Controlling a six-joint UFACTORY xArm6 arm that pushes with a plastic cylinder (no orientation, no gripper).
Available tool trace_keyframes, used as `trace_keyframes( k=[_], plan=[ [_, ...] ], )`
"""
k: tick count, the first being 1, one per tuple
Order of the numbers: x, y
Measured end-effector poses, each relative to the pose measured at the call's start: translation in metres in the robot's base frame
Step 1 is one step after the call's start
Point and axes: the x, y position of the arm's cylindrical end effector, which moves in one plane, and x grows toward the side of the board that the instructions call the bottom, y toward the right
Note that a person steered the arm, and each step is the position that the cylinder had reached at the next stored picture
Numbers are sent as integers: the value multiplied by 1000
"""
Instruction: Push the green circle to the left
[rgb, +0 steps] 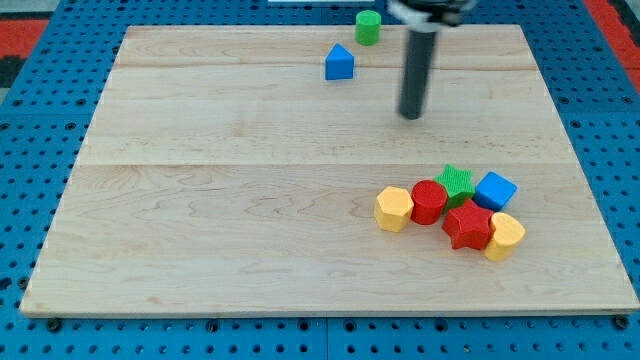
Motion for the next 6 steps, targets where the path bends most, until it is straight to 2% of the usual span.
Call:
trace_keyframes(
  k=[1, 2, 3, 4, 5, 6],
  plan=[
    [-69, 83],
    [-150, 97],
    [-157, 92],
    [-157, 57],
    [-158, -27],
    [-158, -62]
  ],
)
